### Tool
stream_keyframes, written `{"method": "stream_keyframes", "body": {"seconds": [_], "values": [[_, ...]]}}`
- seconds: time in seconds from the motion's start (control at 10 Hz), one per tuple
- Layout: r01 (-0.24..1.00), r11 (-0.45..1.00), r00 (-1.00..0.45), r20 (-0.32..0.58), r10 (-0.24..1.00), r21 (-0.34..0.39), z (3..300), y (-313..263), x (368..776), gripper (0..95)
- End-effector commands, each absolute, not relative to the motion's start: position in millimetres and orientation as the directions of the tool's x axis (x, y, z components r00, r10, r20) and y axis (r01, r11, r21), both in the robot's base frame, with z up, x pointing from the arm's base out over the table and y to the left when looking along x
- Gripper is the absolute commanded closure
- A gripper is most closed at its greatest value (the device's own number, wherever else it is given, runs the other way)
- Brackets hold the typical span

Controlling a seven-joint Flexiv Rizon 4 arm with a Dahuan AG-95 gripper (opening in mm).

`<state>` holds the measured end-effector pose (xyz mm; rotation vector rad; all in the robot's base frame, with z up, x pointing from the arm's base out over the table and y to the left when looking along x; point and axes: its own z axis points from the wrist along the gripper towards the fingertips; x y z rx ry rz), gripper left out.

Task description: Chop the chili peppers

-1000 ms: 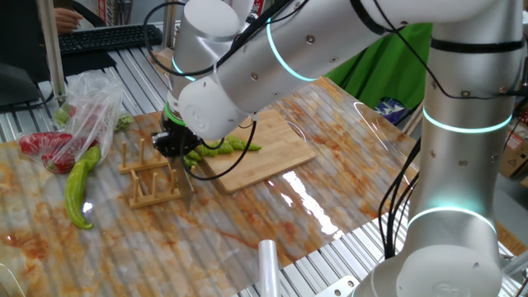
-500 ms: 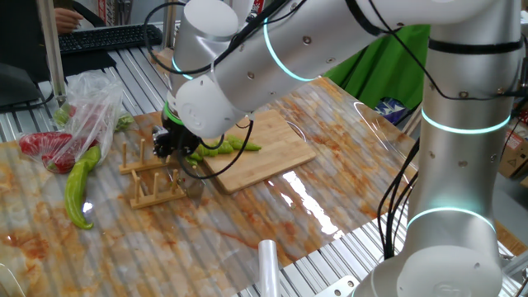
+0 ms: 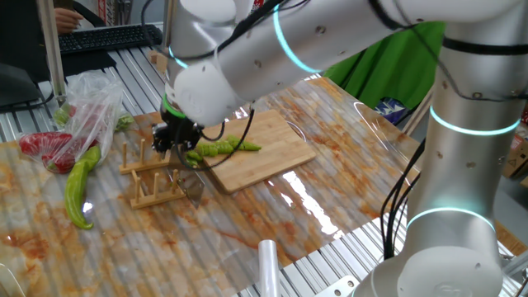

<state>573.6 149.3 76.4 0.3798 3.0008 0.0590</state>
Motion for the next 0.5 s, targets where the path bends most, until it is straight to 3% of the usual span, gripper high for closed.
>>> {"method": "stream_keyframes", "body": {"seconds": [0.1,0.5], "values": [[0.266,0.963,-0.958,-0.101,0.27,0.054,92,147,572,57.0],[0.277,0.959,-0.956,-0.084,0.281,0.054,126,140,572,57.0]]}}
